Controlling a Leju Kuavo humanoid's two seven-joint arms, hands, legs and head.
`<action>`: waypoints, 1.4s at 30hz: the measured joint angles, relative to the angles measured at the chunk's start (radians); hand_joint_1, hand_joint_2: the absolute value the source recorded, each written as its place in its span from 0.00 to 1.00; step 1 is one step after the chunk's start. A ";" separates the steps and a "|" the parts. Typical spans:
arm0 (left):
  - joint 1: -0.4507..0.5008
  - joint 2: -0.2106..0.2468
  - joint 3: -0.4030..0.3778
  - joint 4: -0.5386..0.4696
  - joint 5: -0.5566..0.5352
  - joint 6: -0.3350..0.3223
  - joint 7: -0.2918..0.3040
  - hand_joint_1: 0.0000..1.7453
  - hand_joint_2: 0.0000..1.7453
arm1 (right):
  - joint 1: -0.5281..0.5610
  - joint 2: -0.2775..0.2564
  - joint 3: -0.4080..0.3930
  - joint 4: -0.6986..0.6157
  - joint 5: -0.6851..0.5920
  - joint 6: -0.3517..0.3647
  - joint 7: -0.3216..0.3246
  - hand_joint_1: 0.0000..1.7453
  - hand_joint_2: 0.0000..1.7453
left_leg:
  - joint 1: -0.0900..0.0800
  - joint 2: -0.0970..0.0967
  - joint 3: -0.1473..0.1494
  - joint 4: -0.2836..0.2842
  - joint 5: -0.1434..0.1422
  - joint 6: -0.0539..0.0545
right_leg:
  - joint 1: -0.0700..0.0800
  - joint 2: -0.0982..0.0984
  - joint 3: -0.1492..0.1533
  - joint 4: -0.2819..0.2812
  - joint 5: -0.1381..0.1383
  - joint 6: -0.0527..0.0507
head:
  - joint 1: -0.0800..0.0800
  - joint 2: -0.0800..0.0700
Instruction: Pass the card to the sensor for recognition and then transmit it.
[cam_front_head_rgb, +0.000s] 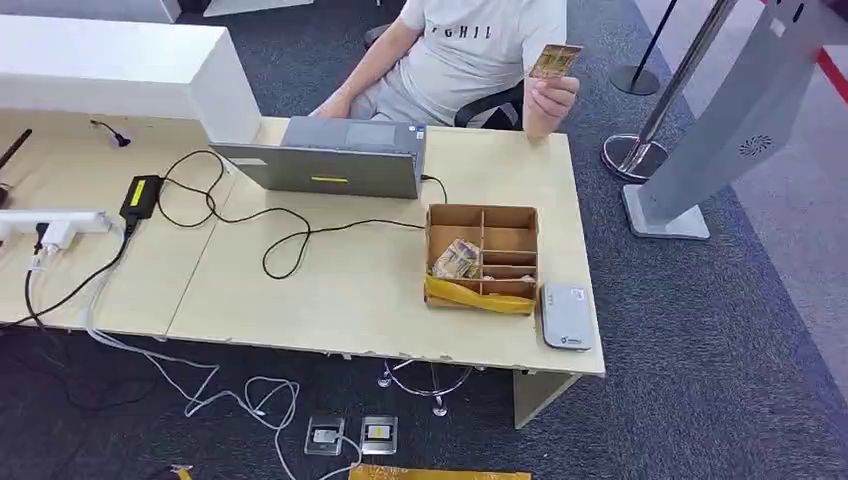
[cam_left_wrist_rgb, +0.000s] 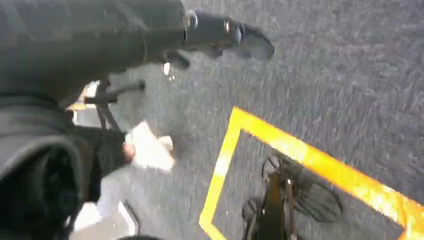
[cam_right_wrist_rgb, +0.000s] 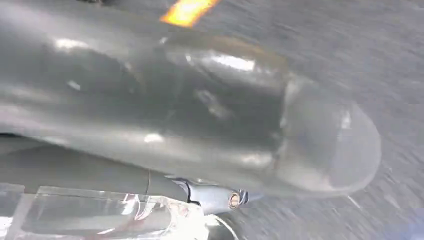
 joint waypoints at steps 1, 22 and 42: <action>0.000 0.006 -0.002 0.000 -0.009 -0.015 -0.004 0.00 0.00 | -0.031 -0.048 -0.007 -0.017 0.008 0.002 0.033 0.00 0.00 | -0.001 0.002 0.000 0.000 0.000 0.000 | -0.001 0.003 -0.001 0.000 0.001 0.001 | -0.003 0.000; -0.011 0.037 -0.076 0.000 -0.101 -0.085 -0.066 0.00 0.00 | -0.968 -0.432 0.387 -0.414 0.205 0.196 0.257 0.00 1.00 | -0.007 -0.005 -0.009 0.000 0.009 0.008 | -0.007 -0.005 -0.009 0.003 0.006 0.008 | -0.002 0.000; -0.015 0.035 -0.126 0.000 -0.113 -0.093 -0.087 0.00 0.00 | -1.014 -0.137 1.100 -0.314 1.000 0.032 0.250 0.00 1.00 | -0.003 -0.008 -0.011 0.000 0.010 0.006 | -0.004 -0.006 -0.010 0.003 0.006 0.007 | -0.002 0.000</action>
